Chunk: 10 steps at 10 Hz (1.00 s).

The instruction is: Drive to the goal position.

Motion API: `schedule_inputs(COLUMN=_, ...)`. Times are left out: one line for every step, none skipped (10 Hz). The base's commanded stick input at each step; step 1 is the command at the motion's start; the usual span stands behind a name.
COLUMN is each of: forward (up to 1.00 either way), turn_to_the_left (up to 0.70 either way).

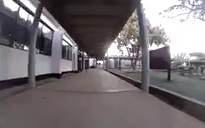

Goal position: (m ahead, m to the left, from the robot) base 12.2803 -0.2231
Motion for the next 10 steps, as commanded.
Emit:
schedule_inputs(forward=0.70, turn_to_the_left=0.00)
schedule_inputs(forward=0.70, turn_to_the_left=0.00)
schedule_inputs(forward=0.70, turn_to_the_left=0.00)
schedule_inputs(forward=0.70, turn_to_the_left=0.00)
schedule_inputs(forward=0.70, turn_to_the_left=0.00)
schedule_inputs(forward=0.70, turn_to_the_left=0.23)
schedule_inputs(forward=0.70, turn_to_the_left=0.35)
schedule_inputs(forward=0.70, turn_to_the_left=0.35)
schedule_inputs(forward=0.70, turn_to_the_left=0.00)
schedule_inputs(forward=0.70, turn_to_the_left=0.00)
